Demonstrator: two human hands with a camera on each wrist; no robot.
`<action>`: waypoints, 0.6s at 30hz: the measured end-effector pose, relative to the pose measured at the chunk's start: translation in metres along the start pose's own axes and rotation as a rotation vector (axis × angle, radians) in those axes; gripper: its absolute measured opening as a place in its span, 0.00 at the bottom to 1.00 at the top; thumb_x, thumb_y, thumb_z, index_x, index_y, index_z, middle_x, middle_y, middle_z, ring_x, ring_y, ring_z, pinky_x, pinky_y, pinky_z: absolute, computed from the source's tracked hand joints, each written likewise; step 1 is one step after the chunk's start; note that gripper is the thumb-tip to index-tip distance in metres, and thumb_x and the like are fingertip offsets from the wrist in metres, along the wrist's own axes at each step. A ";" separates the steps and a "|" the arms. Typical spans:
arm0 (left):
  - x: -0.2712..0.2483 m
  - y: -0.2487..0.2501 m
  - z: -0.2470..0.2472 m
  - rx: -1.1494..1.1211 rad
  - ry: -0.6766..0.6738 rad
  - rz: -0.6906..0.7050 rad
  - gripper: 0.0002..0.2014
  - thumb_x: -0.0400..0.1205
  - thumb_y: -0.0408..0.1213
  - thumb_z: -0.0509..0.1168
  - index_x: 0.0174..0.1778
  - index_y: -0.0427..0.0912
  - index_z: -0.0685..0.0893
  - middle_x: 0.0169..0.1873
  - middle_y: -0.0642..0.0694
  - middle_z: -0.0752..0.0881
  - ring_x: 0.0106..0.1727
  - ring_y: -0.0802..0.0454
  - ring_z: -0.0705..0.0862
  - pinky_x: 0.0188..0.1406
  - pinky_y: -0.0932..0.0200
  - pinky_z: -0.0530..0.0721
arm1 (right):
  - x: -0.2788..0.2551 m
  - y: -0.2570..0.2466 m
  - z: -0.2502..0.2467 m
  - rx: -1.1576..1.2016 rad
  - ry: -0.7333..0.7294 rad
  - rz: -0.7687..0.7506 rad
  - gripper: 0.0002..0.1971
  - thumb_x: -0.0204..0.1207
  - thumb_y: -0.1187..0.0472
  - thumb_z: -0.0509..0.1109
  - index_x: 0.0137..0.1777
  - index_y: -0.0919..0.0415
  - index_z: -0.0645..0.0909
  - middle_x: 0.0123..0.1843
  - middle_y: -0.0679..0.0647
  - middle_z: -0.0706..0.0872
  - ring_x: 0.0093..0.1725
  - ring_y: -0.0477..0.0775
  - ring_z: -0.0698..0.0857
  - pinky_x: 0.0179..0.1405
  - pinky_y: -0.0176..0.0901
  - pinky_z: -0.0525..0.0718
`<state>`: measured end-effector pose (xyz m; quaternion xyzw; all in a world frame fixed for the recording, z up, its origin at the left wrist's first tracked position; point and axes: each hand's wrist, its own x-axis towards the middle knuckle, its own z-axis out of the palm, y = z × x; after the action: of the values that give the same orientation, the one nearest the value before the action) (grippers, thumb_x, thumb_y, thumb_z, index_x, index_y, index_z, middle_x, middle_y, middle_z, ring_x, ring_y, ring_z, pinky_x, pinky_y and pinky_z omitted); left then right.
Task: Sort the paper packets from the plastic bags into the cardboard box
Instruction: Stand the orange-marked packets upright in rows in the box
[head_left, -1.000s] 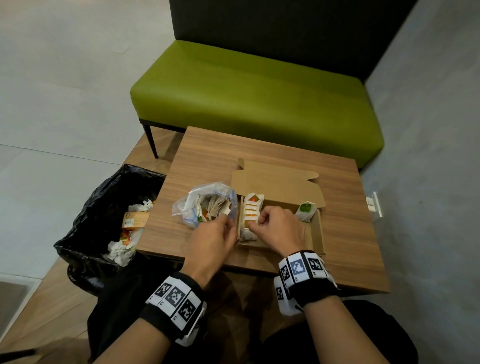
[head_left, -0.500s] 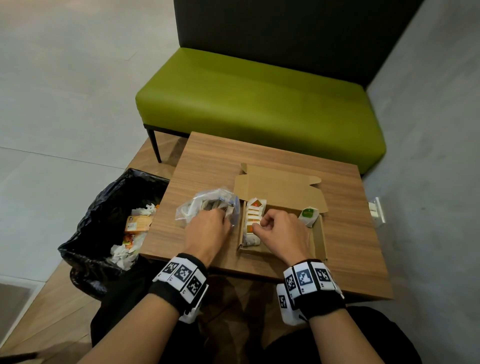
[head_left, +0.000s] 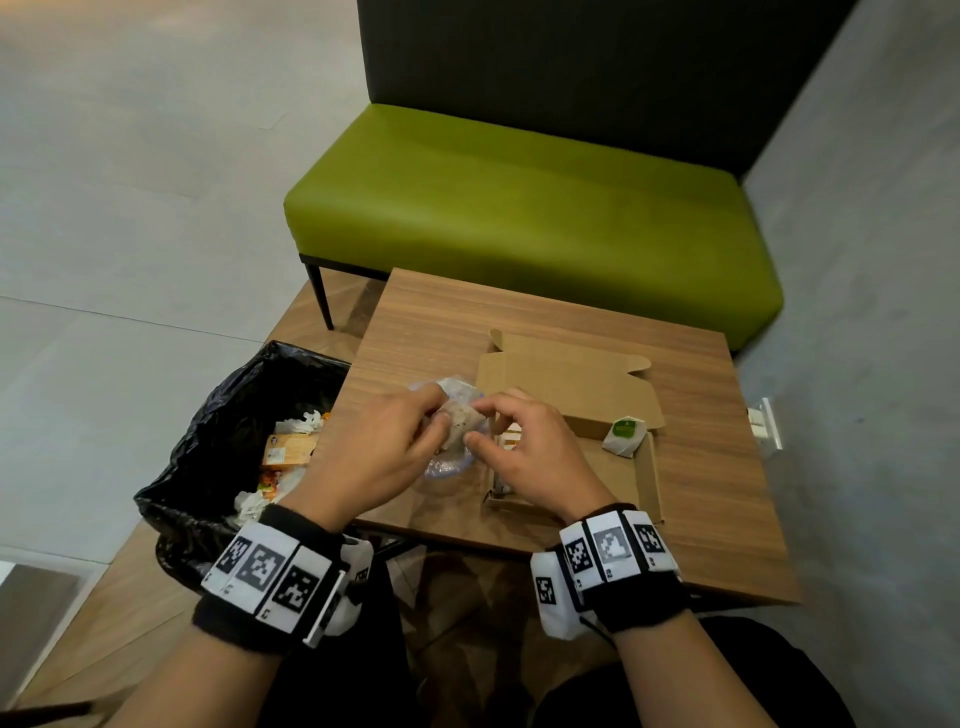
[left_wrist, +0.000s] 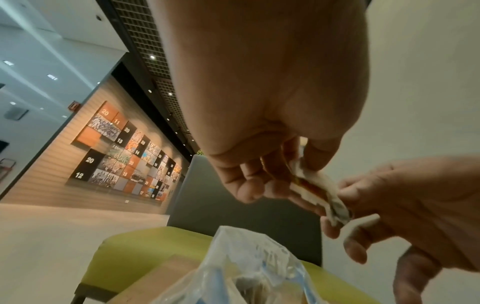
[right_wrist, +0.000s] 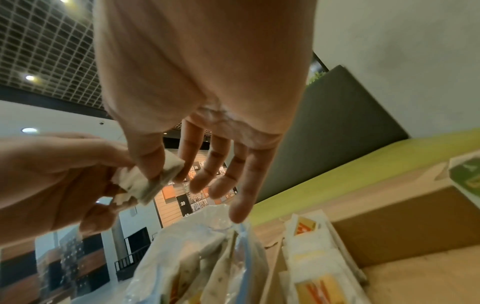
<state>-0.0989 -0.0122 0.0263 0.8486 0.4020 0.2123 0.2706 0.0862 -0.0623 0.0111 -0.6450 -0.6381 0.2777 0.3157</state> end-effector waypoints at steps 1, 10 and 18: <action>0.000 -0.001 -0.001 -0.063 0.031 -0.007 0.10 0.87 0.46 0.58 0.40 0.52 0.78 0.30 0.52 0.81 0.34 0.56 0.80 0.31 0.54 0.76 | -0.001 0.000 0.001 0.071 0.020 0.007 0.09 0.75 0.53 0.77 0.54 0.48 0.88 0.47 0.40 0.85 0.45 0.44 0.84 0.49 0.51 0.86; -0.002 0.018 0.023 -0.768 0.146 -0.271 0.09 0.83 0.35 0.69 0.59 0.44 0.83 0.40 0.49 0.90 0.40 0.60 0.86 0.36 0.69 0.82 | -0.023 0.003 0.004 0.701 0.179 0.188 0.05 0.76 0.66 0.76 0.51 0.59 0.87 0.41 0.53 0.92 0.38 0.48 0.88 0.38 0.53 0.89; -0.002 0.033 0.038 -0.922 0.221 -0.290 0.06 0.85 0.31 0.66 0.48 0.32 0.87 0.30 0.53 0.88 0.27 0.65 0.81 0.28 0.69 0.77 | -0.046 0.012 0.003 0.688 0.117 0.191 0.08 0.74 0.57 0.77 0.51 0.57 0.88 0.41 0.54 0.92 0.37 0.47 0.88 0.37 0.48 0.89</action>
<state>-0.0592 -0.0418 0.0174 0.5484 0.4066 0.4168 0.6002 0.0904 -0.1078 -0.0017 -0.5725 -0.4252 0.4671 0.5228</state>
